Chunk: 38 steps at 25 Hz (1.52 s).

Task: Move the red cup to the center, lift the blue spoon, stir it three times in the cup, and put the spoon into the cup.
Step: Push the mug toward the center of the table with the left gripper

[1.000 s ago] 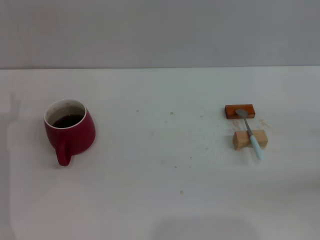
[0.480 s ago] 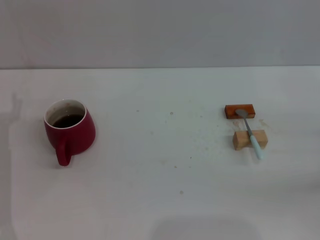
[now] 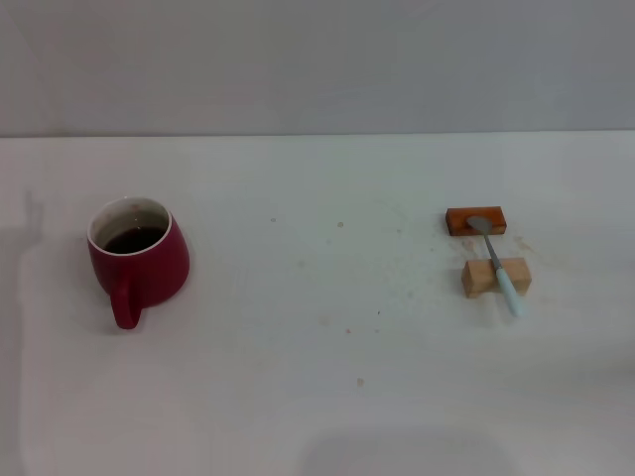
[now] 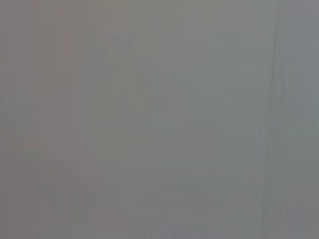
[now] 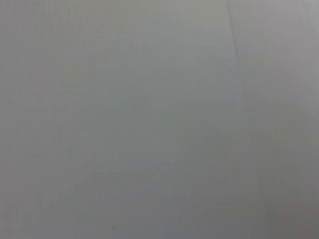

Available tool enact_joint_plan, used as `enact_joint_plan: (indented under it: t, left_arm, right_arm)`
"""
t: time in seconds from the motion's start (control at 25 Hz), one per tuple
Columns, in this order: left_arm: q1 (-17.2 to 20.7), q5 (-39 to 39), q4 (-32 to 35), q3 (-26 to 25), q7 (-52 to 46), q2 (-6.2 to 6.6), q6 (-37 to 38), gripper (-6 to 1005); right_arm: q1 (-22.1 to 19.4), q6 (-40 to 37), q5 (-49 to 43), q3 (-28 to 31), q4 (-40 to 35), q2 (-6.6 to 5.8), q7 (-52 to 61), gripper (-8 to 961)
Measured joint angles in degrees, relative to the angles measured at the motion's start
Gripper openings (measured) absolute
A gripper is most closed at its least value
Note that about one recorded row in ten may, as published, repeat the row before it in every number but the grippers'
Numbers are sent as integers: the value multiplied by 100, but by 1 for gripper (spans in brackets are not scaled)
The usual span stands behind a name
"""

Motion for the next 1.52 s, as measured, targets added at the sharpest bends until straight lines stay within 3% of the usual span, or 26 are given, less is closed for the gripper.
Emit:
enact_joint_plan:
  t: [0.08, 0.32, 0.52, 0.56, 0.68, 0.88, 1.12, 1.52]
  left_arm:
    - [10, -1, 38, 1, 2, 1, -20, 766]
    - [26, -2, 213, 6, 74, 17, -24, 516]
    - [56, -4, 269, 46, 545, 18, -16, 399]
    - [90, -3, 329, 246, 1265, 12, -49, 376]
    - [115, -2, 435, 500, 2013, -4, -77, 306]
    - [189, -2, 439, 884, 2931, -3, -98, 54]
    - [198, -2, 495, 1259, 3467, 7, -272, -2]
    - [37, -3, 507, 1879, 3973, 10, -916, 12]
  right_arm:
    - [-2, 0, 6, 0, -4, 0, 0, 757]
    - [-28, -30, 13, 0, -16, 0, 0, 757]
    - [-31, -86, 20, 0, -37, -4, 0, 756]
    - [-32, -88, 22, 0, -46, -8, 0, 756]
    - [-34, -91, 23, 0, -69, -14, 0, 756]
    - [-32, -95, 23, 0, -70, -17, -10, 756]
    - [-26, -128, 23, 0, -68, -18, -38, 756]
    - [-32, -159, 23, 0, -68, -18, -47, 757]
